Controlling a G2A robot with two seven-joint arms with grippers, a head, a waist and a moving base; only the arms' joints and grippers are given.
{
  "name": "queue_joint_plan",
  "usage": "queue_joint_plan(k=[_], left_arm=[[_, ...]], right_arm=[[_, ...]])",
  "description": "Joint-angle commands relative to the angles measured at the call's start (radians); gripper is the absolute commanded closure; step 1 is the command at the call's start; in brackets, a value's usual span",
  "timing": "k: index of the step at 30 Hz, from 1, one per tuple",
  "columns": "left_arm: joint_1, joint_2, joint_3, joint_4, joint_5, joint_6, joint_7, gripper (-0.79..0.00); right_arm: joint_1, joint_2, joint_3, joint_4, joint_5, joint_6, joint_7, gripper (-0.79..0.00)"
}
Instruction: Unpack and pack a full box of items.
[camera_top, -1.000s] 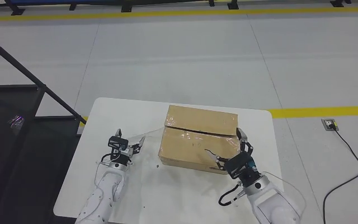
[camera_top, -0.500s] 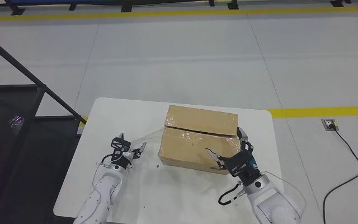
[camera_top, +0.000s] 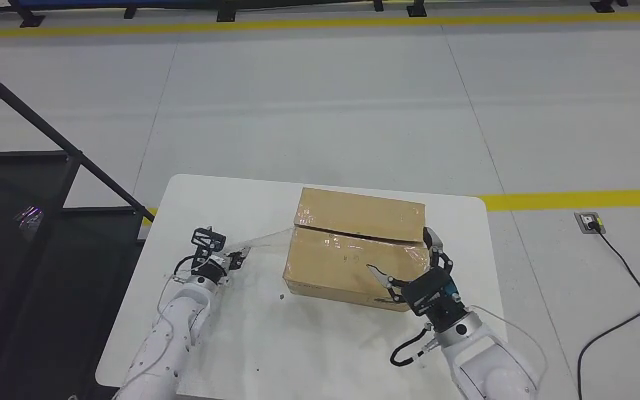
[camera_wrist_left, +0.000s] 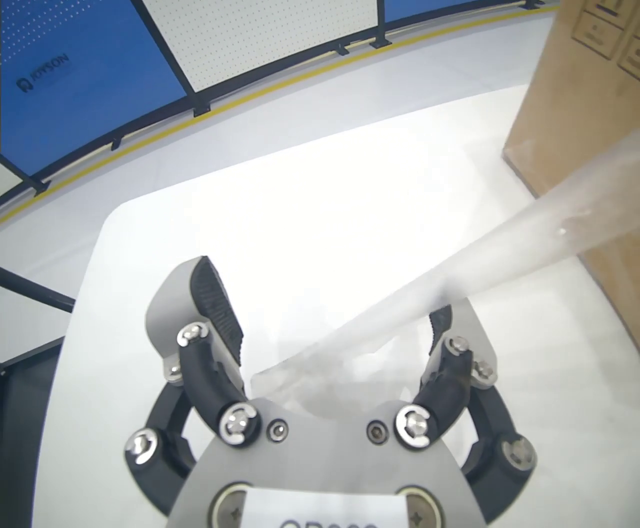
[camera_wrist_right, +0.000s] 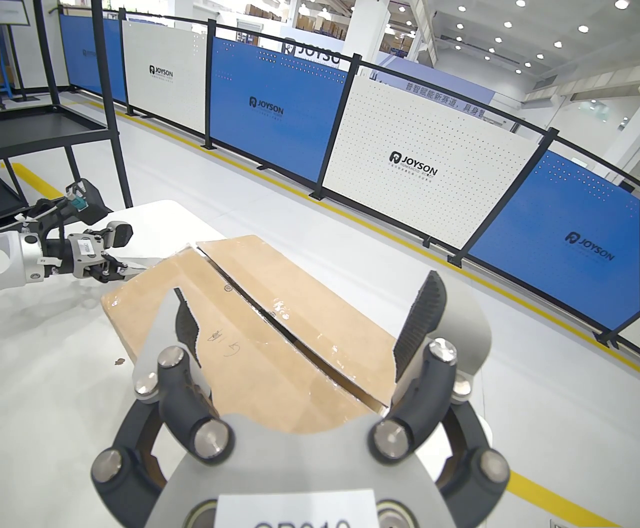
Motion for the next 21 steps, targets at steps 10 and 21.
queue_joint_plan(k=[10, 21], left_arm=[[-0.106, -0.016, 0.009, 0.135, -0.039, 0.032, -0.057, -0.785], [-0.093, -0.024, 0.038, 0.194, -0.038, -0.018, -0.025, -0.785]], right_arm=[[0.000, 0.000, 0.000, 0.000, 0.000, 0.000, 0.000, -0.785], [0.000, 0.000, 0.000, 0.000, 0.000, 0.000, 0.000, -0.785]])
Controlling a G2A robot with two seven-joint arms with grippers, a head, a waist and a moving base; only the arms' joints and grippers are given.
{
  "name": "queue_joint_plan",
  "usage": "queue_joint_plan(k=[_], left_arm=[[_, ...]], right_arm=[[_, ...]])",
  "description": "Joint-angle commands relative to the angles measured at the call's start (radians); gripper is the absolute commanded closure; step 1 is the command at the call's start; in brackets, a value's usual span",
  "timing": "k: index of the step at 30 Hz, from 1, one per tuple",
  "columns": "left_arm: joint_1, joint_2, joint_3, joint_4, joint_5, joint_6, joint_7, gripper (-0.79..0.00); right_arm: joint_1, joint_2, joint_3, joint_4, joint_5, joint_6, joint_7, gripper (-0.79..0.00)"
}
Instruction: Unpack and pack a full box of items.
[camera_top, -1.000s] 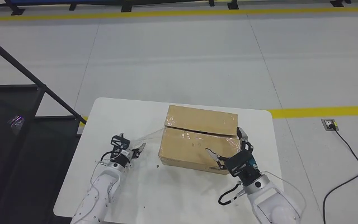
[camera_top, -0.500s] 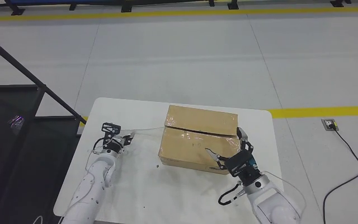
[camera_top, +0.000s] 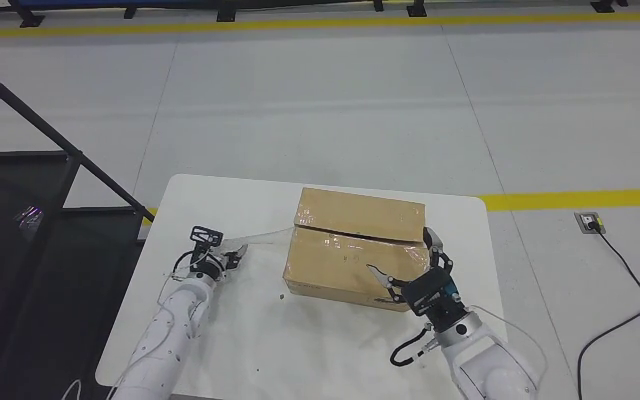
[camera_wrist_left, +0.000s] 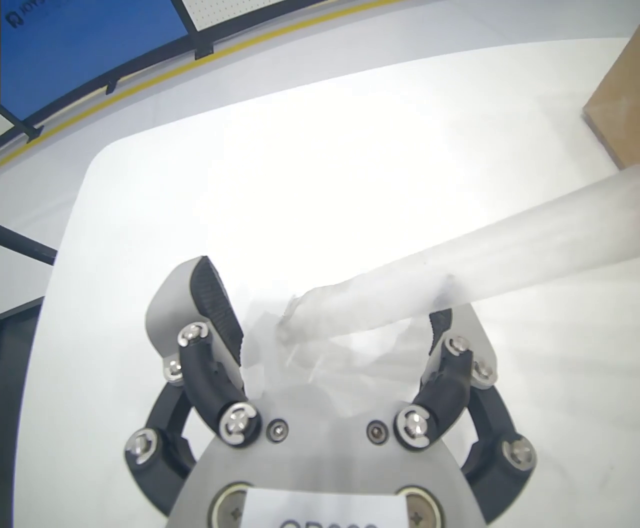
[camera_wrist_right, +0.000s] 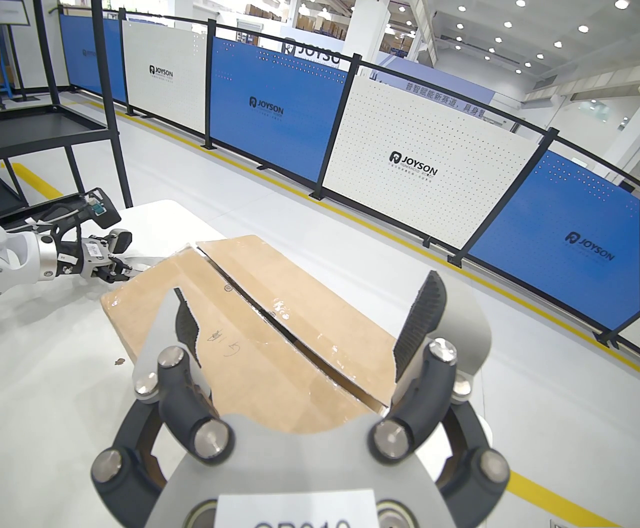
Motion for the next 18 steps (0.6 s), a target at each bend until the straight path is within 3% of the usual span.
queue_joint_plan(k=[1, 5, 8, 13, 18], left_arm=[[0.010, 0.000, 0.000, -0.007, -0.008, -0.008, 0.017, -0.785], [0.051, 0.004, -0.005, -0.065, -0.008, -0.018, 0.066, -0.785], [0.113, 0.013, -0.014, -0.160, 0.006, -0.023, 0.108, -0.785], [0.268, 0.038, -0.060, -0.399, 0.020, -0.064, 0.146, -0.785], [0.423, 0.065, -0.119, -0.632, 0.042, -0.151, 0.133, -0.785]], right_arm=[[0.000, 0.000, 0.000, 0.000, 0.000, 0.000, 0.000, -0.785], [0.000, 0.000, 0.000, 0.000, 0.000, 0.000, 0.000, -0.785], [-0.001, 0.000, 0.005, 0.000, 0.015, -0.003, -0.006, -0.785], [0.022, 0.005, 0.079, 0.043, 0.200, -0.115, -0.013, -0.785], [0.048, 0.013, 0.171, 0.093, 0.439, -0.231, 0.087, -0.785]])
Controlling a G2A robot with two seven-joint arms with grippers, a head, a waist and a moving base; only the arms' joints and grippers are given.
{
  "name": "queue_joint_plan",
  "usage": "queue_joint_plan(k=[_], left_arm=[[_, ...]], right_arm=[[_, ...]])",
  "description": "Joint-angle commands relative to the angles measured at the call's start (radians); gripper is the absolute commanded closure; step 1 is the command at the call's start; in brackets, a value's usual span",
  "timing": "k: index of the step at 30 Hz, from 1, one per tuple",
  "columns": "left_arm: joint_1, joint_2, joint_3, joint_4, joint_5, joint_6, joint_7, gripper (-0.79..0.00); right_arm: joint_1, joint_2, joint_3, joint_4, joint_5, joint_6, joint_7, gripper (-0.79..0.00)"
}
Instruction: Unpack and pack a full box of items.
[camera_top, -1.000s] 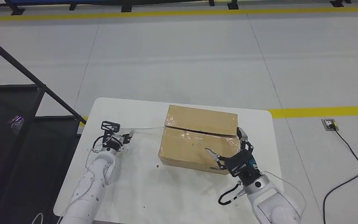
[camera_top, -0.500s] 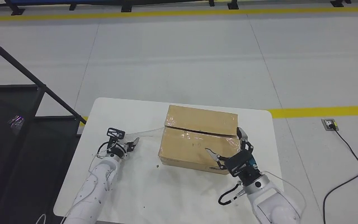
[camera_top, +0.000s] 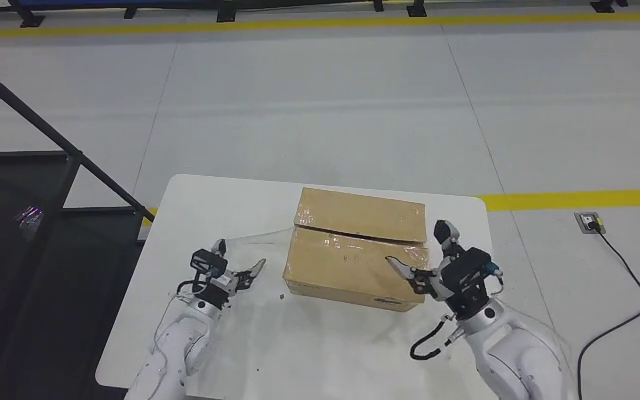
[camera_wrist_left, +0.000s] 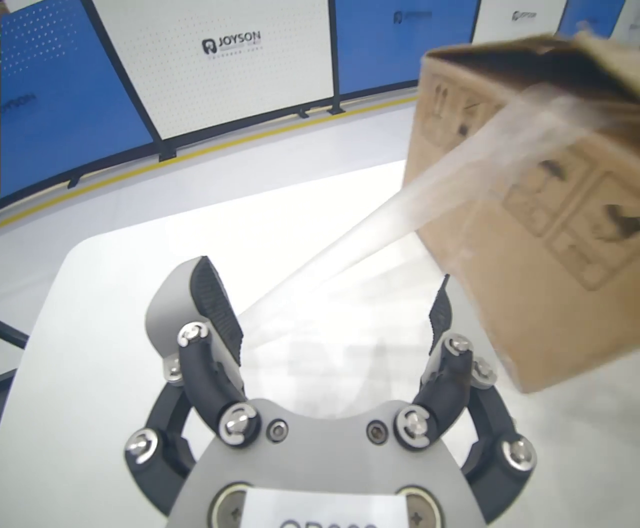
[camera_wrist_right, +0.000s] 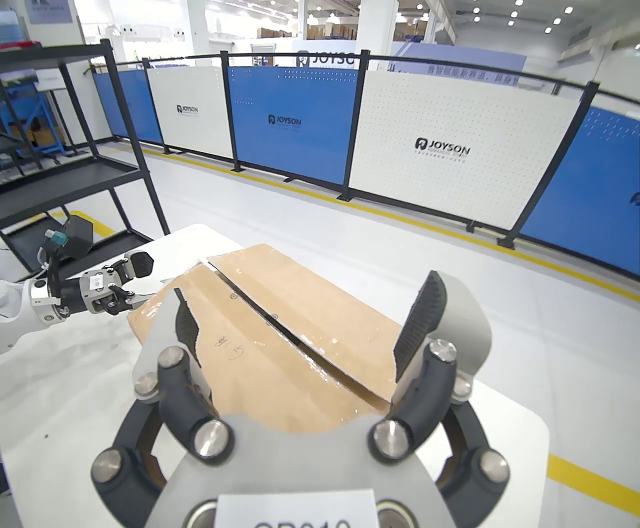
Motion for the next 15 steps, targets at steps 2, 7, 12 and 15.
queue_joint_plan(k=[2, 7, 12, 15], left_arm=[[0.085, 0.014, -0.028, -0.121, 0.020, -0.061, -0.010, -0.785], [0.163, 0.032, -0.068, -0.221, 0.031, -0.171, -0.005, -0.785], [0.205, 0.040, -0.102, -0.285, -0.006, -0.224, 0.056, -0.785], [0.216, 0.043, -0.120, -0.305, -0.034, -0.231, 0.103, -0.785]], right_arm=[[0.015, 0.003, 0.050, 0.020, 0.153, -0.005, 0.103, -0.785], [0.015, 0.003, 0.050, 0.020, 0.153, -0.005, 0.103, -0.785], [0.020, 0.002, 0.035, 0.014, 0.129, 0.028, 0.113, -0.785], [0.074, -0.003, 0.027, 0.078, 0.282, 0.048, 0.157, -0.785]])
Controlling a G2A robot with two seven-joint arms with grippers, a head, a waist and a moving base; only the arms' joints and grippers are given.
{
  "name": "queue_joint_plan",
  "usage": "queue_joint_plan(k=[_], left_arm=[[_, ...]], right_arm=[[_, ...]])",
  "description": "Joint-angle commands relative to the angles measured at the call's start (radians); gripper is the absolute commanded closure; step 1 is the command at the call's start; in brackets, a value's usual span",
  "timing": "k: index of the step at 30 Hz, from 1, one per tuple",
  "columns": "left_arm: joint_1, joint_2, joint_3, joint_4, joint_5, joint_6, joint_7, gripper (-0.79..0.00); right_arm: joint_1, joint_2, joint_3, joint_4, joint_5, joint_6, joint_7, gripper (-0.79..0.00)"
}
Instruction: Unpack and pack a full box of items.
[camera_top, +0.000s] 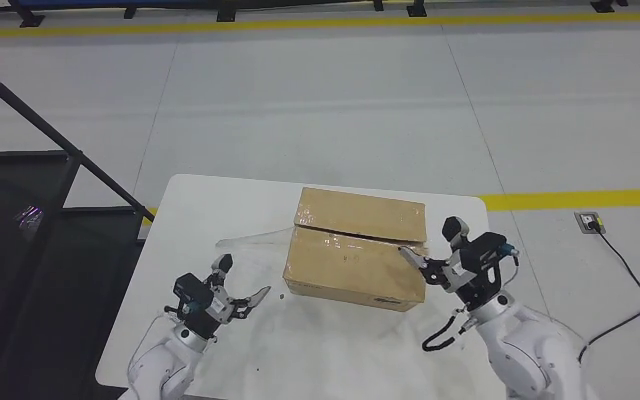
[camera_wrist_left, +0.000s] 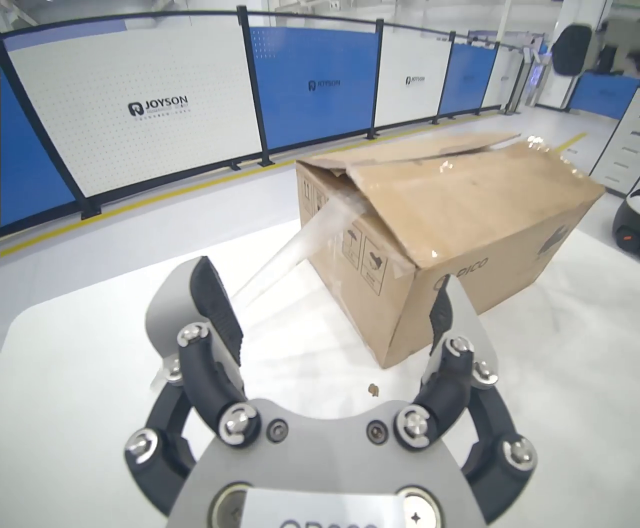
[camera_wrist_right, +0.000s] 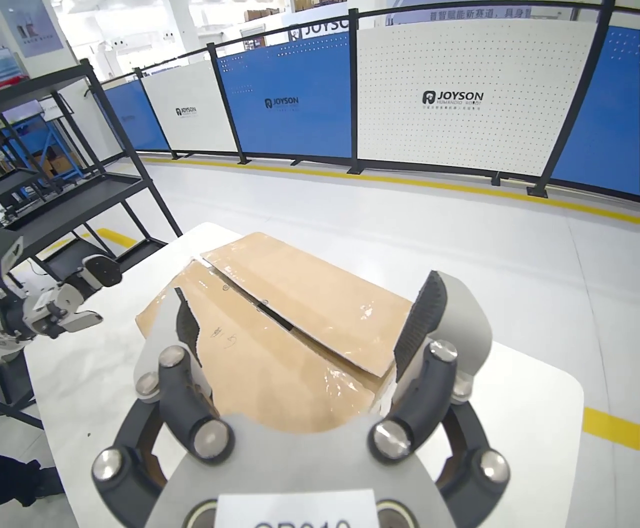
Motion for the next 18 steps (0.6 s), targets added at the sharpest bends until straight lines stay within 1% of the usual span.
queue_joint_plan(k=[1, 4, 6, 8, 10, 14, 18], left_arm=[[0.007, 0.001, -0.012, -0.008, -0.019, 0.002, 0.035, -0.785], [0.016, 0.000, -0.027, -0.017, -0.051, 0.027, 0.085, -0.785], [0.020, -0.001, -0.036, -0.012, -0.087, 0.044, 0.108, -0.785], [0.021, -0.004, -0.041, -0.006, -0.123, 0.067, 0.124, -0.785], [0.020, -0.007, -0.042, 0.000, -0.156, 0.095, 0.131, -0.785], [0.017, -0.012, -0.040, 0.014, -0.192, 0.129, 0.134, -0.785], [0.014, -0.013, -0.042, 0.025, -0.206, 0.133, 0.132, -0.785]], right_arm=[[0.055, -0.001, 0.008, 0.066, 0.179, -0.004, 0.059, -0.785], [0.148, 0.001, 0.029, 0.188, 0.349, 0.021, 0.215, -0.785], [0.214, 0.003, 0.037, 0.275, 0.457, 0.011, 0.304, -0.785], [0.276, 0.007, 0.036, 0.364, 0.502, -0.003, 0.383, -0.785], [0.331, 0.009, 0.027, 0.462, 0.559, -0.038, 0.441, -0.785], [0.423, 0.012, 0.008, 0.637, 0.619, -0.089, 0.499, -0.785], [0.470, 0.009, -0.025, 0.737, 0.682, -0.144, 0.531, -0.785]])
